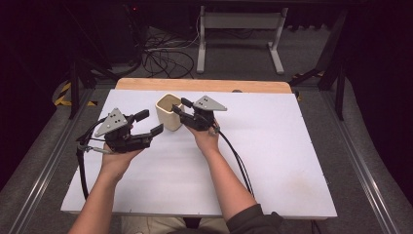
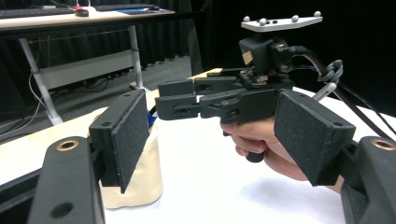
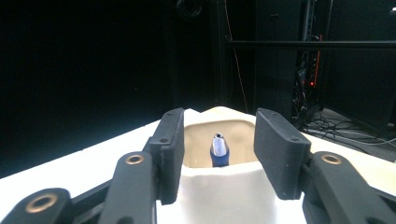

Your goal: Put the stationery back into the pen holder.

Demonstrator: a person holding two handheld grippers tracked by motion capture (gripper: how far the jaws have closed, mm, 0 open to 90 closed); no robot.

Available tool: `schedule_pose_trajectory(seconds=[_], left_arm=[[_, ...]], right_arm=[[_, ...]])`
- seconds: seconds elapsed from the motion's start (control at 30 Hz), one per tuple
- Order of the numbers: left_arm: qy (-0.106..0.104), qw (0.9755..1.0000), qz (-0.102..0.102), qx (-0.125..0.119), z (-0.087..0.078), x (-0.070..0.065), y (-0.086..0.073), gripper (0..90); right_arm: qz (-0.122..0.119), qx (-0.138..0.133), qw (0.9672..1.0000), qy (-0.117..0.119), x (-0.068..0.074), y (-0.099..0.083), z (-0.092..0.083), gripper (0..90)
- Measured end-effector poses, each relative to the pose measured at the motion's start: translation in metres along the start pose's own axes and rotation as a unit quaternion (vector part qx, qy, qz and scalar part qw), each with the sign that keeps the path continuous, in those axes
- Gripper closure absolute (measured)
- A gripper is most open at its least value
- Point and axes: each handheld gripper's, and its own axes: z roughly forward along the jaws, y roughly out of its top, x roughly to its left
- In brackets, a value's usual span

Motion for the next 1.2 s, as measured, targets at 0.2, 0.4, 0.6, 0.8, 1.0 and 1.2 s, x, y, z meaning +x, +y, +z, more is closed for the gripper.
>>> schedule_pose_trajectory(seconds=[0.2, 0.4, 0.6, 0.8, 1.0, 1.2], left_arm=[[0.001, 1.0, 0.001, -0.001, 0.0, 0.0, 0.0, 27.0], [0.002, 1.0, 0.001, 0.001, 0.0, 0.0, 0.0, 26.4], [0.002, 1.0, 0.004, 0.004, 0.001, 0.0, -0.001, 26.1], [0.003, 1.0, 0.001, 0.005, 0.001, 0.002, -0.002, 25.8], [-0.003, 1.0, -0.004, 0.0, 0.002, 0.001, -0.002, 25.1], [-0.004, 0.9999, -0.009, 0.0, 0.002, 0.003, -0.003, 24.2]], right_arm=[[0.003, -0.001, 1.0, -0.003, -0.005, 0.0, -0.011, 46.1], [0.005, 0.007, 1.0, -0.002, -0.006, 0.002, -0.02, 38.2], [0.004, 0.012, 0.9999, -0.001, -0.006, 0.006, -0.029, 30.2], [0.005, 0.012, 0.9999, 0.001, -0.008, 0.01, -0.043, 25.3], [0.005, 0.007, 1.0, -0.003, -0.012, 0.014, -0.056, 22.5], [0.009, 0.002, 1.0, -0.002, -0.016, 0.017, -0.069, 20.2]])
